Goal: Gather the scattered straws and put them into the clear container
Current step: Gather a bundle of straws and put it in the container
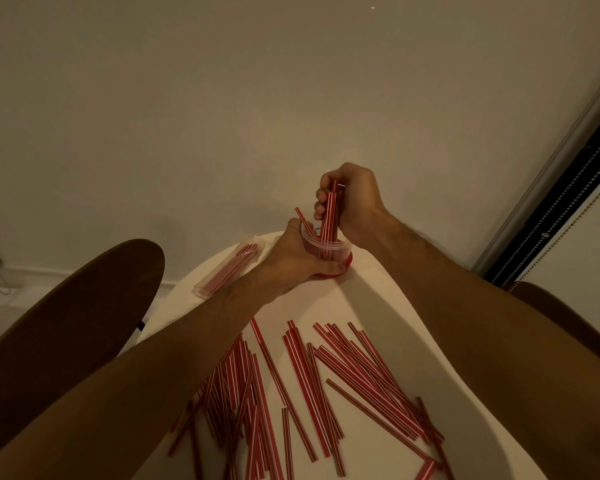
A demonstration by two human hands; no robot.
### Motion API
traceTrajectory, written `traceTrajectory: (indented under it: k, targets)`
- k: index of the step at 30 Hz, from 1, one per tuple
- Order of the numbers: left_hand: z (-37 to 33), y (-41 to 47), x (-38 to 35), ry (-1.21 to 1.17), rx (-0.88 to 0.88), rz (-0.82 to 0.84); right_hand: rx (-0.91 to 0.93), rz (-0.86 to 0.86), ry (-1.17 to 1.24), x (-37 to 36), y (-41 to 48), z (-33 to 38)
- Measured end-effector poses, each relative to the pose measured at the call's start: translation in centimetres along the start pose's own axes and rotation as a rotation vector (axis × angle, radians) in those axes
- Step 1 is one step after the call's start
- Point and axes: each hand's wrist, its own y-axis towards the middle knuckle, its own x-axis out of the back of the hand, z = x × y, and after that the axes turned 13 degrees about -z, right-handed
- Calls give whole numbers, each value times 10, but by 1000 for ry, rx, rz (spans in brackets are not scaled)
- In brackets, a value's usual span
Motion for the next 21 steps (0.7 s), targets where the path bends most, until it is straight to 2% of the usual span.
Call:
traceTrajectory:
  k: [8,12,21]
  targets:
    - [-3,-2,-1,29,10,-11,292,-169,-234,-2,9,2]
    - [-4,-4,-2,35,-5,-18,428,-190,-413,6,9,8]
    - [-9,-9,-1,49,2,-2,380,-162,-411,26,-5,19]
